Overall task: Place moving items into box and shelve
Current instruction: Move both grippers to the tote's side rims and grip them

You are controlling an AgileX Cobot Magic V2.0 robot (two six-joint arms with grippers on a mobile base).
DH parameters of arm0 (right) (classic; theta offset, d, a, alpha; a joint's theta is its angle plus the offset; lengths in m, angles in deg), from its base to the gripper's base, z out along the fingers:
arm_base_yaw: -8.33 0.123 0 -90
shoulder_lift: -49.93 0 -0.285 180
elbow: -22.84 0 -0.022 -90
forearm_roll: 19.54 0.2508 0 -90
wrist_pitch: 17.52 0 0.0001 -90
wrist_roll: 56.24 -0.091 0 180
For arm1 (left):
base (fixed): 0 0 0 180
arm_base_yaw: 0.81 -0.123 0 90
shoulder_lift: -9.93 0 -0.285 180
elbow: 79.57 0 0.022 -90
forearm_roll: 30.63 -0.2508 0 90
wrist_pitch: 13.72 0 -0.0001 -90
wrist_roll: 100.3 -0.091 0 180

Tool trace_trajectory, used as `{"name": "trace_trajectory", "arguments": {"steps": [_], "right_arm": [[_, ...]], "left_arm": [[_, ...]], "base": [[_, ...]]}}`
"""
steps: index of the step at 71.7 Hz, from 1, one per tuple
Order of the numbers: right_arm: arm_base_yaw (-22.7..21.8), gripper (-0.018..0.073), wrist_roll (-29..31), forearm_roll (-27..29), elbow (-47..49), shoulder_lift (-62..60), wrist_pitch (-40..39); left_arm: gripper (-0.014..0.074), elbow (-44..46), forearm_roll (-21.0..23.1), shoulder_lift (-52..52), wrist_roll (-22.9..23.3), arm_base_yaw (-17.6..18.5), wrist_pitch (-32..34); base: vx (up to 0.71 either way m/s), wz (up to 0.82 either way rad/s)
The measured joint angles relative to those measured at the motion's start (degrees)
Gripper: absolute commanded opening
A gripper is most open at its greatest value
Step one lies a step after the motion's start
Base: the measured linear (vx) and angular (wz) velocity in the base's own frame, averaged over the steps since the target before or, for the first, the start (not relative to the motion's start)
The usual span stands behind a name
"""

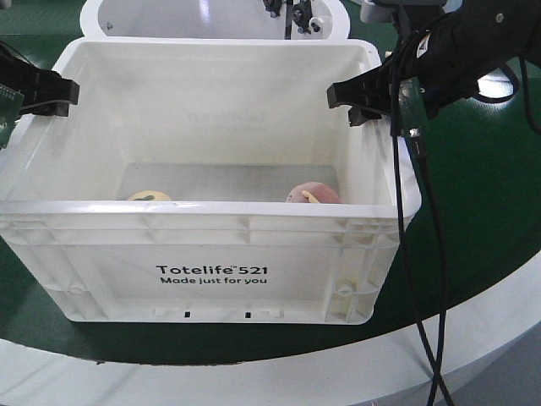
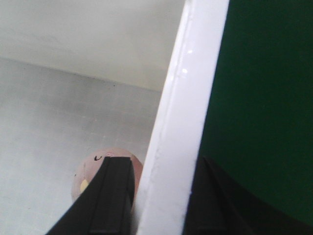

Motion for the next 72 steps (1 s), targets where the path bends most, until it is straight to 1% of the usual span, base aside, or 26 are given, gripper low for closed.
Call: {"name": "trace_trajectory", "arguments": {"steps": [20, 58, 64, 72], "right_arm": [[0.00, -0.0012, 0.56, 0.00, 0.00, 0.00, 0.00], [0.00, -0.0012, 0.86, 0.04, 0.00, -0.05, 0.00], [0.00, -0.0012, 0.92, 0.04, 0.00, -0.05, 0.00], [0.00, -0.0012, 0.92, 0.10, 0.00, -0.05, 0.00]], "left_arm": [[0.0591, 0.11, 2.18, 1.85, -0.24, 0.00, -1.54], [0.0590, 0.17, 2.49, 2.86, -1.27, 0.00, -4.36], [0.0575, 0.21, 3.05, 2.99, -1.33, 0.00, -4.75], [0.0524, 0.55, 3.66, 3.85, -1.40, 0.00, -5.41]], "base": [[0.00, 0.00], [0.00, 0.00], [0.00, 0.00], [0.00, 0.00]]}}
